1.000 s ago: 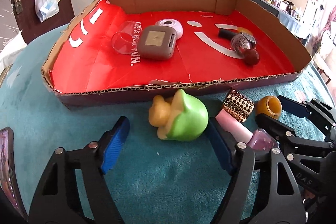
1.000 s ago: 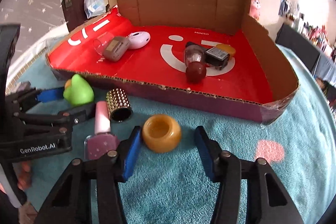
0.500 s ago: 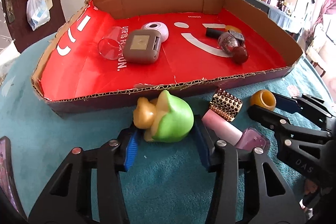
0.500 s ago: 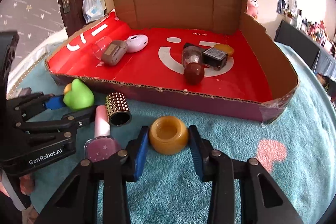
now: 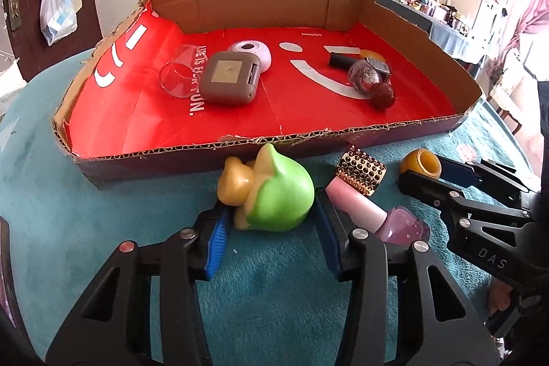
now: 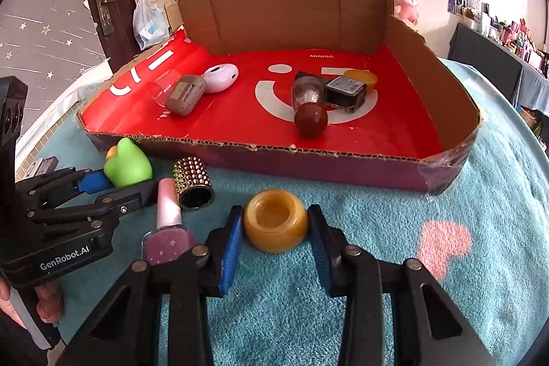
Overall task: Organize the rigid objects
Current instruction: 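Lift the duck toy and orange ring holder and carry them into the box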
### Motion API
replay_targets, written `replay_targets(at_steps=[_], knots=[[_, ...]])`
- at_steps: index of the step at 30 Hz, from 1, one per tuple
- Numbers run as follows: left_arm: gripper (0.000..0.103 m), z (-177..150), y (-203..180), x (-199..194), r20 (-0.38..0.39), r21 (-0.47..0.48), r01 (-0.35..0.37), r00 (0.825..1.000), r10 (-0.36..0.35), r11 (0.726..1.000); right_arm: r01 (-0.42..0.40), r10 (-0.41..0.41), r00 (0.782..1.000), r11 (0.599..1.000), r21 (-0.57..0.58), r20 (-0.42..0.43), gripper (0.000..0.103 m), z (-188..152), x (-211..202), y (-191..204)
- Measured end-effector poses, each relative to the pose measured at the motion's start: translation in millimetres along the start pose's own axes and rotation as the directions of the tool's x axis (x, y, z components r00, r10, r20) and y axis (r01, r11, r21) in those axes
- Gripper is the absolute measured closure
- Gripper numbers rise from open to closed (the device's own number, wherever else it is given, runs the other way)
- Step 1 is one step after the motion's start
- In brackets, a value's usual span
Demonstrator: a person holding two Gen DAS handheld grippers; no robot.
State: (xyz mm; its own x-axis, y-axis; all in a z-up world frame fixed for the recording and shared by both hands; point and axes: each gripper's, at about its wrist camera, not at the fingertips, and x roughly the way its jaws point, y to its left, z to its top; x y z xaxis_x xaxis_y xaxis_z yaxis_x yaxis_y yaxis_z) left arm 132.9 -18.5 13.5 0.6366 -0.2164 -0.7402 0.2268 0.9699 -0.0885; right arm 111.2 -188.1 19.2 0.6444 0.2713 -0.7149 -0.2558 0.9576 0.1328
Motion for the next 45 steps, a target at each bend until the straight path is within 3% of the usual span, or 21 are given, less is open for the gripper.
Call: replay_targets(at_steps=[20,27,45], knots=[[0.060,-19.9,9.3,-27.4,0.002,-0.050,0.002,1.000,-0.002,0.999,0.026,-0.026,1.000,1.000,-0.004,0.011,0.063,-8.2,-25.3,7.2],[0.060,-31.9,4.7,-46.1,0.020,-0.046,0.024,1.000,-0.023,0.999,-0.007,0.007,0.999,1.000,-0.003,0.037,0.063,-15.0,-48.9,13.9],[0.060,-17.6,-1.6,-71.5,0.089,-0.029,0.051,0.995,-0.048,0.998,-0.060,0.062,0.994,0.998,-0.027,0.085,0.063,-4.8,-72.5,27.2]])
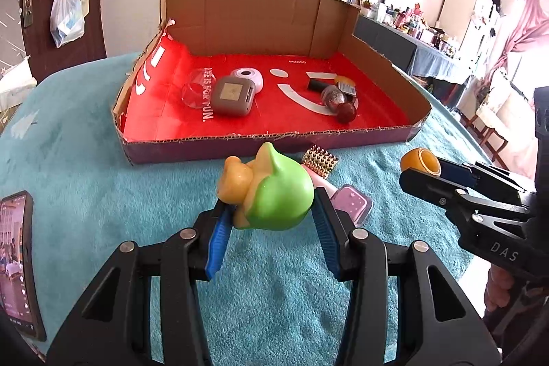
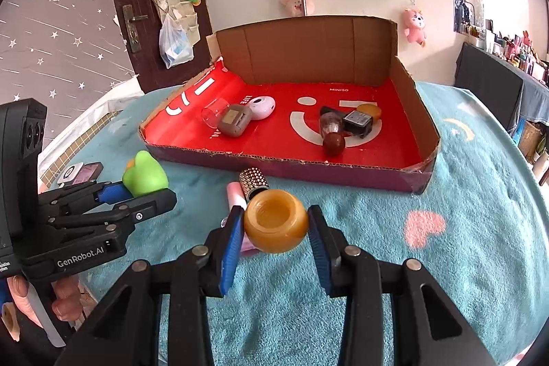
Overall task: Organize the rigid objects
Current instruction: 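Lift the duck toy and orange ring holder and carry them into the box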
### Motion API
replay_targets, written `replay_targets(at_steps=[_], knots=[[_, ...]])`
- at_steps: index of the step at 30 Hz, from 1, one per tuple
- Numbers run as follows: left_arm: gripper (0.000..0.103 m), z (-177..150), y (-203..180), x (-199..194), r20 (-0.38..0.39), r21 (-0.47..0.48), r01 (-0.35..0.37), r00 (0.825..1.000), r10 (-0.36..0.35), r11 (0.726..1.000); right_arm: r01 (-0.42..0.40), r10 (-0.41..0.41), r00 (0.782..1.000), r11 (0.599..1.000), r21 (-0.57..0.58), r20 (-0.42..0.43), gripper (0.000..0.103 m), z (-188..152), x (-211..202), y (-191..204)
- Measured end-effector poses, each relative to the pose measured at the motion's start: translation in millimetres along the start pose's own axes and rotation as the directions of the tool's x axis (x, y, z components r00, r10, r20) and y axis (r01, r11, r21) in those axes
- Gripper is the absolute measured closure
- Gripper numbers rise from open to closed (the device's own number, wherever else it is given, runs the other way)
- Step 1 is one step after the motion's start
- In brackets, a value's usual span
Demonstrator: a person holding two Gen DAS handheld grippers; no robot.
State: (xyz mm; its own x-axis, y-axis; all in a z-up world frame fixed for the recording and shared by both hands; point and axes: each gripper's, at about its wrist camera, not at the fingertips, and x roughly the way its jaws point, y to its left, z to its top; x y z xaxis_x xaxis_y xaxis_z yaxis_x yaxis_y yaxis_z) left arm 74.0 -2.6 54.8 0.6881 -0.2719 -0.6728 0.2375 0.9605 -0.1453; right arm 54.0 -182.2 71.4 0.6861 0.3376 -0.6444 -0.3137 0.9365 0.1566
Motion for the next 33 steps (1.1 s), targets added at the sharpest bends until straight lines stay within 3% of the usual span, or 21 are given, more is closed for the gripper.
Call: replay_targets(at_steps=[33], knots=[[0.060,46.6,5.0,20.5,0.024,0.036,0.007,1.000,-0.008,0.999,0.018,-0.017,0.999,0.999,-0.034,0.027,0.063,43.0,18.0,-12.3]])
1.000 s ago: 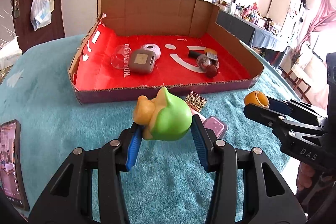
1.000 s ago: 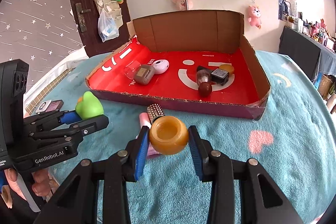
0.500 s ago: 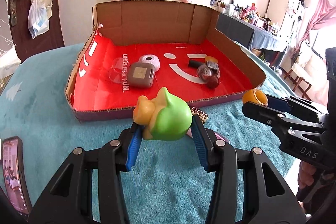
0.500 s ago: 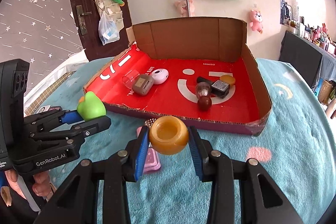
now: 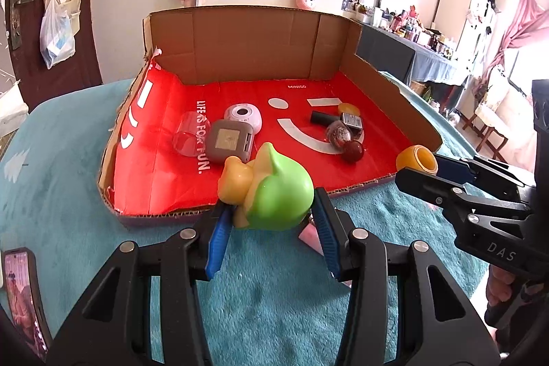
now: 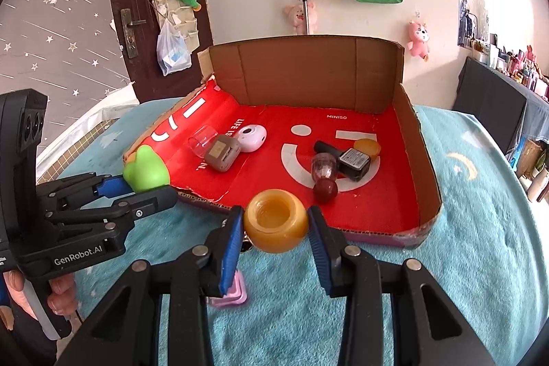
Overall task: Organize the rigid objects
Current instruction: 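Lift the duck toy and orange ring holder and carry them into the box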
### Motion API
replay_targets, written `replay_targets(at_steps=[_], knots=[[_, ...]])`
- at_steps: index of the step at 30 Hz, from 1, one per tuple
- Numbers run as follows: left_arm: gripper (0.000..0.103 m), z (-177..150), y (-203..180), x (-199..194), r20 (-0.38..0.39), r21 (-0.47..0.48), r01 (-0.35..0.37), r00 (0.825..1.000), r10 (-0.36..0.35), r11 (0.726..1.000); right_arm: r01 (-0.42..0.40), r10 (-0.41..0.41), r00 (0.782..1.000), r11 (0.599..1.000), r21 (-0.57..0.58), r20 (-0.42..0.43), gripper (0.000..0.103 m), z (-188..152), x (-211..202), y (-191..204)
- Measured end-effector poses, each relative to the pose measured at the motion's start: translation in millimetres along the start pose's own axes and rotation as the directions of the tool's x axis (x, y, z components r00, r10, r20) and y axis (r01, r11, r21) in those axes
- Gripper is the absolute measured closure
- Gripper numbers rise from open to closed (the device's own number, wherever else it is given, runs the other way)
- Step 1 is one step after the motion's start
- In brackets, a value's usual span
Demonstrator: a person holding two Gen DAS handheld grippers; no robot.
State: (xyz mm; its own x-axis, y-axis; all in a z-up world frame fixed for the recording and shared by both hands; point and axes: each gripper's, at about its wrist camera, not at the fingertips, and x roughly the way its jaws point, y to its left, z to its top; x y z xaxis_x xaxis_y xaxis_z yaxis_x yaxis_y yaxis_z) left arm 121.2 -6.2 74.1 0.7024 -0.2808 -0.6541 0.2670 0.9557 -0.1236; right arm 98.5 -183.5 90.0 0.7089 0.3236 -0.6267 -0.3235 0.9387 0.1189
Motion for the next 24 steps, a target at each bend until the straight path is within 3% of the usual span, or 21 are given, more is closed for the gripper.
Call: replay_targets(at_steps=[24], knots=[[0.060,8.3,12.3,38.4,-0.065,-0.008,-0.008,0.998,0.008,1.000,0.030,-0.029,0.999,0.999,0.032,-0.045,0.063,11.0,32.0,-20.3]])
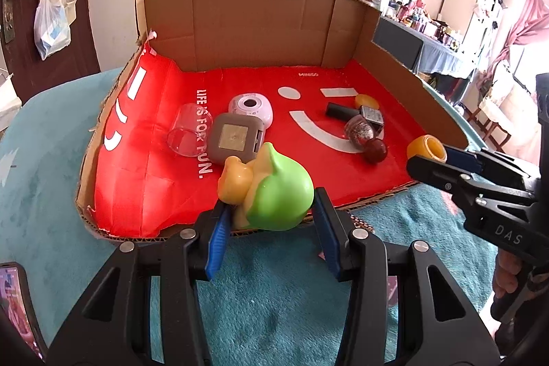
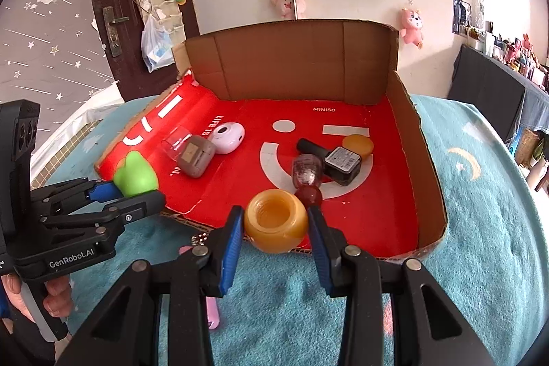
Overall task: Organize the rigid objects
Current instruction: 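Lift the duck toy and orange ring holder and carry them into the box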
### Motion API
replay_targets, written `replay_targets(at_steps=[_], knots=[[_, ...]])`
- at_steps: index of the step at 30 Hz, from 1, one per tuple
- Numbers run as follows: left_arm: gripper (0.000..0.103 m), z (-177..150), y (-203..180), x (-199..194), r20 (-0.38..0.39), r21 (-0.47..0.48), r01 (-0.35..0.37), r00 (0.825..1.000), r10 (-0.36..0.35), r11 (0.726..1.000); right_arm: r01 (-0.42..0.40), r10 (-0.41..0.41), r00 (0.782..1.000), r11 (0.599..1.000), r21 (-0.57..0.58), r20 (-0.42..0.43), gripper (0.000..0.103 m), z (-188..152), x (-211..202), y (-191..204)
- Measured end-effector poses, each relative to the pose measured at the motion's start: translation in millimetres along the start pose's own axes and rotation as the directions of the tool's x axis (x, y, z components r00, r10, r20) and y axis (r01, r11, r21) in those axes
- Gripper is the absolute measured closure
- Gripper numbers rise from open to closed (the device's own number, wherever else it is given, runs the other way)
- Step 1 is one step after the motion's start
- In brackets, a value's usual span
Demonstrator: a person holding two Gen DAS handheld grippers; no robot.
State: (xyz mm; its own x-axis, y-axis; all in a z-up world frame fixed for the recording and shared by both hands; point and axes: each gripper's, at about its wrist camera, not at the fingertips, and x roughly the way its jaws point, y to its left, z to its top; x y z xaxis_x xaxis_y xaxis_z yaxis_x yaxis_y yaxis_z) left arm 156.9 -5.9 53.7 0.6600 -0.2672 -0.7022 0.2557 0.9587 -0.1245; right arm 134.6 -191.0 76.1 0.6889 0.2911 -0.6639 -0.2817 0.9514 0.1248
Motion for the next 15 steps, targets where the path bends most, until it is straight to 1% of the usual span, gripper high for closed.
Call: replay_targets(at_steps=[6,10,13,15], knots=[[0.060,2.7,4.8,13.6,-0.029,-0.008,0.005,1.000,-0.005,1.000,0.011,-0.011,1.000,1.000,-0.004,-0.020,0.063,4.0,12.7,-2.9],[0.060,5.5,7.4,20.7,-0.049,-0.019,0.024,0.998,-0.025,1.000,-0.009,0.009,0.999,1.000,0.000,-0.037,0.063,6.7,21.6,-3.1],[0.060,8.6,5.2,24.2,-0.053,-0.008,0.020,0.998,-0.020,1.000,-0.028,0.028,0.998,1.000,0.002,-0.050,0.063,9.6,28.1,-2.5],[0.060,11.9,3.9,27.1,-0.059,-0.004,0.034,0.998,-0.034,0.999,-0.042,0.042,0.997,0.999,0.004,-0.061,0.063,11.6,32.6,-1.9]])
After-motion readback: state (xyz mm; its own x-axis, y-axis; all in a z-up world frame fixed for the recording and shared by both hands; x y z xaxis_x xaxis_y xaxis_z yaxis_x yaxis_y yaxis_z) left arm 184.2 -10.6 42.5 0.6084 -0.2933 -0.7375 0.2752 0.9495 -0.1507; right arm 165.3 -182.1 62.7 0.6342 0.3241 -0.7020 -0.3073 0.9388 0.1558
